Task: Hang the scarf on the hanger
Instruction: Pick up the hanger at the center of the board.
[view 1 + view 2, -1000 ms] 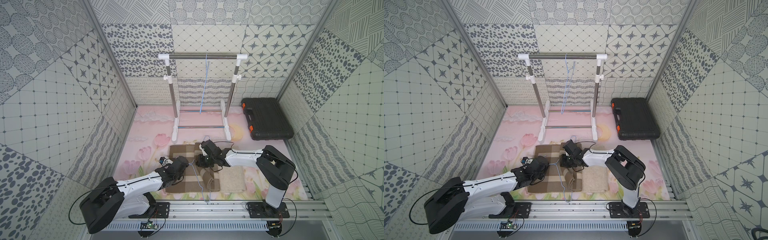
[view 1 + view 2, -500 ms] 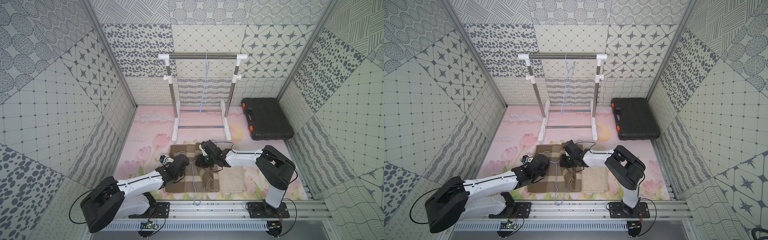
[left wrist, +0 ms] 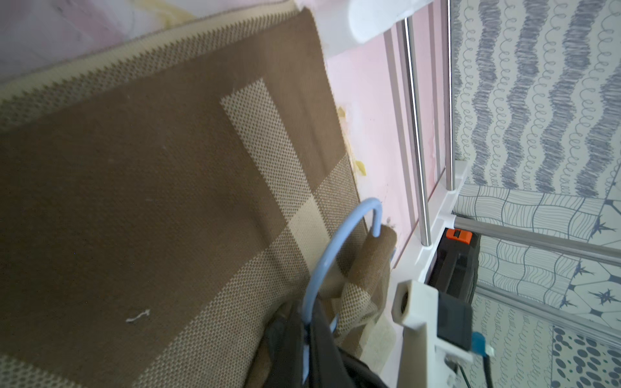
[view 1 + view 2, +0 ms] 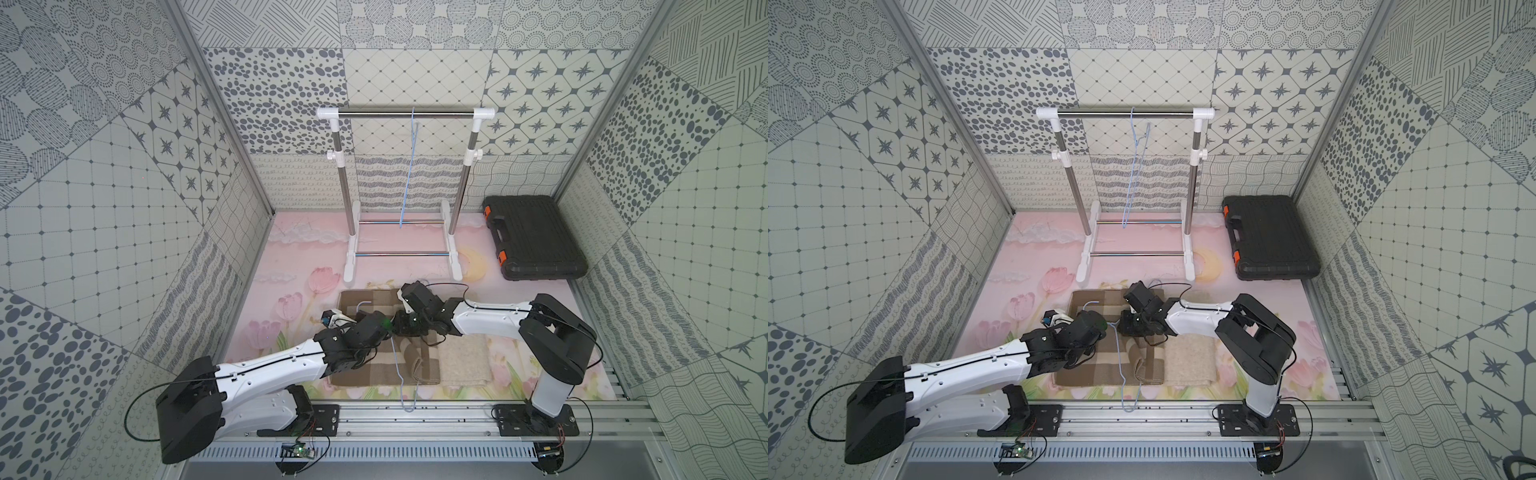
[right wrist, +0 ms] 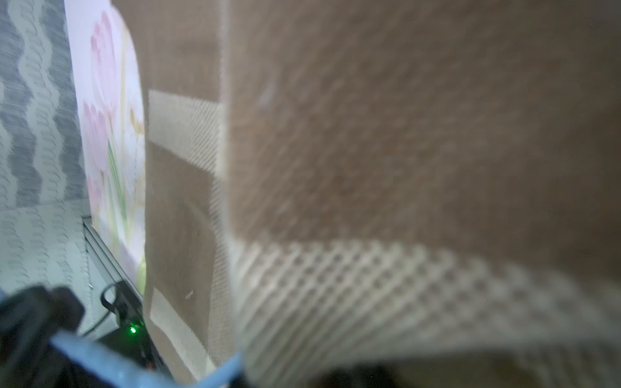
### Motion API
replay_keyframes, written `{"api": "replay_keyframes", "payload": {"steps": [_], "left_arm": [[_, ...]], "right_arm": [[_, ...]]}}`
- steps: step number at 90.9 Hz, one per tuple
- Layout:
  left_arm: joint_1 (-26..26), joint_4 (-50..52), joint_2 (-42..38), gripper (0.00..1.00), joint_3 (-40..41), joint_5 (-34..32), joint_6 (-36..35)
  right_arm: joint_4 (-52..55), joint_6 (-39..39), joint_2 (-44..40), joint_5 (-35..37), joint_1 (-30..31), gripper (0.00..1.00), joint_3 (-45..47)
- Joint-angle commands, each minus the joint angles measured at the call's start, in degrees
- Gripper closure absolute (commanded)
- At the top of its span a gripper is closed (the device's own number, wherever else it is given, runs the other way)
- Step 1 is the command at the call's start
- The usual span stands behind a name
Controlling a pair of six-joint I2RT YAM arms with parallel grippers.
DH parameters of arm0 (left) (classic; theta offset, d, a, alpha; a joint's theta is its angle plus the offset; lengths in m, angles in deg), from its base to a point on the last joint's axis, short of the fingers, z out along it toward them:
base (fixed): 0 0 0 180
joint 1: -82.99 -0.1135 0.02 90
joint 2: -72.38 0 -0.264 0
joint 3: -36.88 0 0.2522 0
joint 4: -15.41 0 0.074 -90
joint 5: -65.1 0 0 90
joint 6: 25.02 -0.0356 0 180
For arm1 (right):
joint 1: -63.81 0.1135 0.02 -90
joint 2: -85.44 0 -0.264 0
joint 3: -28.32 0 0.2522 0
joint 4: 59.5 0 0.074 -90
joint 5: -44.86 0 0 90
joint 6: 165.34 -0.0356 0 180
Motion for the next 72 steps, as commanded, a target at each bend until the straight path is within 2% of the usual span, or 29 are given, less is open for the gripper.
{"api": "replay_keyframes", "payload": {"steps": [1, 8, 22, 24, 29, 32, 38, 42, 61, 72], "left_arm": [[1.2, 11.6, 1.2, 1.00, -2.7, -2.5, 5.3], [1.4, 11.7, 1.1, 1.00, -2.6, -2.5, 5.3], [1.4, 12.0, 1.0, 1.00, -2.7, -2.9, 4.5], [1.5, 12.0, 0.9, 1.00, -2.7, -2.9, 4.4], [1.5, 12.1, 0.6, 1.00, -2.8, -3.0, 4.4], [1.6, 12.1, 0.4, 1.00, -2.9, -3.0, 4.2], [1.7, 12.2, -0.1, 1.00, -3.3, -3.3, 3.7], [1.7, 12.2, -0.2, 1.00, -3.6, -3.6, 3.4], [2.3, 10.6, 1.5, 1.00, -5.4, -3.7, 2.4], [2.6, 8.9, 3.0, 1.00, -6.2, -3.6, 1.4]], "right_arm": [[10.6, 1.8, -4.4, 2.5, 0.5, 0.42, 0.7], [12.8, 2.1, -8.2, 3.4, 0.4, 0.33, 0.2], [17.9, 2.2, -13.2, 4.1, 0.1, 0.34, -0.9], [18.3, 2.2, -14.4, 4.2, 0.1, 0.37, -0.7], [18.8, 2.1, -15.8, 4.2, 0.4, 0.53, 0.2], [19.0, 1.9, -15.9, 4.0, 0.7, 0.69, 1.3], [18.7, 2.2, -14.1, 2.9, 1.4, 0.90, 2.7], [17.9, 3.0, -12.1, 3.1, 2.4, 1.00, 2.9], [9.7, 3.0, 1.4, 1.1, 5.0, 1.00, -0.9], [9.5, 1.6, -0.9, 3.0, 5.5, 1.00, -0.4]]}}
